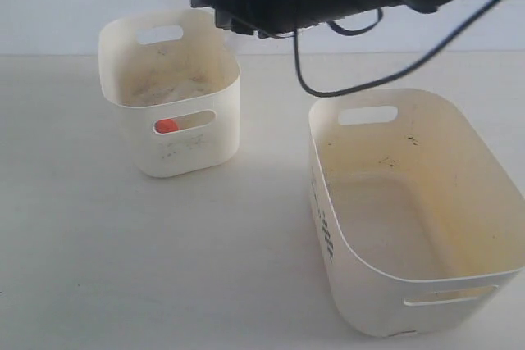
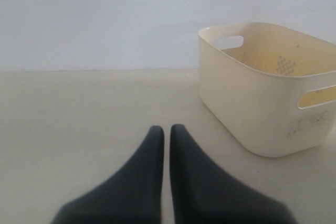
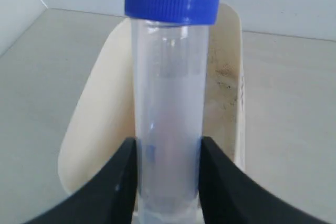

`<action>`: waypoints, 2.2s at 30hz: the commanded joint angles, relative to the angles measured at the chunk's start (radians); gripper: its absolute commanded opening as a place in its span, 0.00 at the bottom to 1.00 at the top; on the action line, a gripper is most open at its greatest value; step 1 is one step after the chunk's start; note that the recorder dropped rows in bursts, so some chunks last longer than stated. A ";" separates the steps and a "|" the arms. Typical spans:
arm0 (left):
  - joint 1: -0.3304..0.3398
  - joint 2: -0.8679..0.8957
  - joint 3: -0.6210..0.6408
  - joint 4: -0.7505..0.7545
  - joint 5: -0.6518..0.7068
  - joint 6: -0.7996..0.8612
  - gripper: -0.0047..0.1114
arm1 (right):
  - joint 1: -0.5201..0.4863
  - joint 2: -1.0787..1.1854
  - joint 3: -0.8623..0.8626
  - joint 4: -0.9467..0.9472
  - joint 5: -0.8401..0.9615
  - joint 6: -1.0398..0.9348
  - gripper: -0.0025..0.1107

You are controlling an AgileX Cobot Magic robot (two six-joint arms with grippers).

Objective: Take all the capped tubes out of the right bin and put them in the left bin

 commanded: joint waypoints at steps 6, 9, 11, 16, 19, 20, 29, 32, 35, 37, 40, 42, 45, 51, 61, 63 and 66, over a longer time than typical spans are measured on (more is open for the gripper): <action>0.000 0.003 -0.004 -0.006 -0.007 -0.010 0.08 | 0.006 0.220 -0.237 0.030 0.035 0.025 0.02; 0.000 0.003 -0.004 -0.006 -0.007 -0.010 0.08 | 0.006 0.243 -0.258 0.030 0.061 0.023 0.07; 0.000 0.003 -0.004 -0.006 -0.007 -0.010 0.08 | 0.006 0.247 -0.258 0.030 0.061 0.023 0.17; 0.000 0.003 -0.004 -0.006 -0.007 -0.010 0.08 | 0.006 0.257 -0.258 0.030 0.103 0.003 0.56; 0.000 0.003 -0.004 -0.006 -0.007 -0.010 0.08 | 0.006 0.264 -0.258 0.030 0.118 -0.006 0.67; 0.000 0.003 -0.004 -0.006 -0.007 -0.010 0.08 | 0.006 0.264 -0.258 0.030 0.120 -0.006 0.67; 0.000 0.003 -0.004 -0.006 -0.007 -0.010 0.08 | 0.004 0.203 -0.258 0.028 0.217 -0.003 0.24; 0.000 0.003 -0.004 -0.006 -0.007 -0.010 0.08 | 0.004 0.164 -0.258 -0.021 0.315 -0.009 0.02; 0.000 0.003 -0.004 -0.006 -0.007 -0.010 0.08 | 0.004 0.123 -0.256 -0.059 0.442 -0.009 0.02; 0.000 0.003 -0.004 -0.006 -0.007 -0.010 0.08 | 0.004 0.097 -0.256 -0.067 0.530 -0.007 0.02; 0.000 0.003 -0.004 -0.006 -0.007 -0.010 0.08 | 0.004 0.064 -0.251 -0.063 0.637 0.010 0.02; 0.000 0.003 -0.004 -0.006 -0.007 -0.010 0.08 | 0.004 0.032 -0.222 -0.057 0.657 0.019 0.02; 0.000 0.003 -0.004 -0.006 -0.007 -0.010 0.08 | 0.004 -0.043 -0.129 -0.053 0.616 0.026 0.02; 0.000 0.003 -0.004 -0.006 -0.007 -0.010 0.08 | 0.004 -0.200 0.089 -0.053 0.549 0.026 0.02; 0.000 0.003 -0.004 -0.006 -0.007 -0.010 0.08 | 0.004 -0.232 0.143 -0.056 0.612 0.003 0.02; 0.000 0.003 -0.004 -0.006 -0.007 -0.010 0.08 | 0.004 -0.232 0.143 -0.056 0.610 -0.019 0.02; 0.000 0.003 -0.004 -0.006 -0.007 -0.010 0.08 | 0.004 -0.232 0.143 -0.056 0.610 -0.019 0.02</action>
